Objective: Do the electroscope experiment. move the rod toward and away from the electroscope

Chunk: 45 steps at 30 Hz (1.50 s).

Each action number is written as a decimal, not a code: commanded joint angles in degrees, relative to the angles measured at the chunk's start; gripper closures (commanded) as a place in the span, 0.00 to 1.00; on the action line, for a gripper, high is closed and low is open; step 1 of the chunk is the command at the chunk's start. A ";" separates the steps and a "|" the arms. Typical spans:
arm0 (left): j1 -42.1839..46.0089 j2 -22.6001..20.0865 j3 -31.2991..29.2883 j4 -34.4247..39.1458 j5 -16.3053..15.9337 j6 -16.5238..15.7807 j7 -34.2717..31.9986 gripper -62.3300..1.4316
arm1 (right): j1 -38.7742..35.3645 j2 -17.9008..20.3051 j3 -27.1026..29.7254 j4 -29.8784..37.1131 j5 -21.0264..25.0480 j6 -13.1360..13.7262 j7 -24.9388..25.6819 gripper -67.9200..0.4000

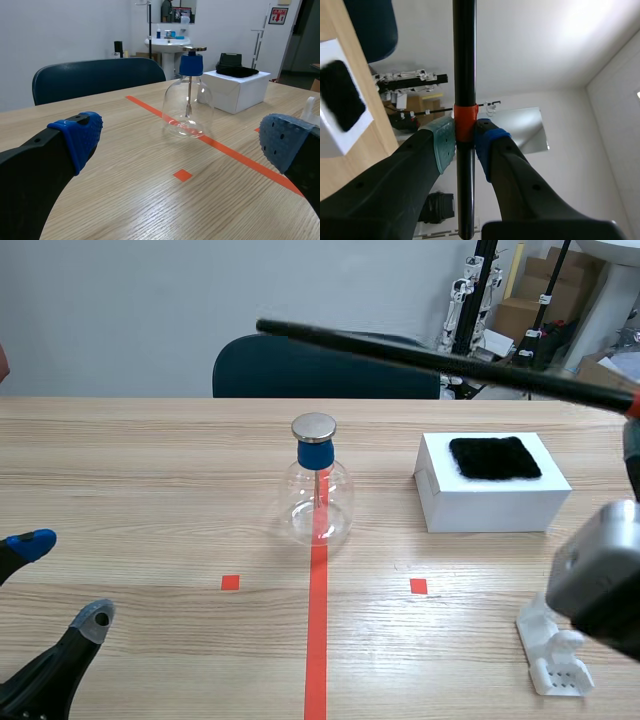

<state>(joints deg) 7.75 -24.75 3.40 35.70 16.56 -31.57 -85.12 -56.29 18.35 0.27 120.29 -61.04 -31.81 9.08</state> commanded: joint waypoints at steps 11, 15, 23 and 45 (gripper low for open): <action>-0.28 -0.04 -0.20 0.63 -0.44 0.13 -0.83 0.00 | -5.16 -3.76 2.40 0.68 2.29 -0.76 5.46 0.89; -0.28 -0.04 -0.20 0.63 -0.44 0.13 -0.83 0.00 | -5.16 -3.76 2.34 0.68 2.89 -0.35 5.92 0.89; -0.28 -0.04 -0.20 0.63 -0.44 0.13 -0.83 0.00 | -6.49 -3.76 2.29 0.68 4.92 2.51 8.52 0.89; -0.28 -0.04 -0.20 0.63 -0.44 0.13 -0.83 0.00 | -6.58 -3.76 2.29 0.68 4.94 4.46 9.94 0.89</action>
<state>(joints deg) 7.75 -24.75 3.40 35.70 16.53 -31.57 -85.12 -62.76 14.13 2.24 120.27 -56.36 -26.55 18.85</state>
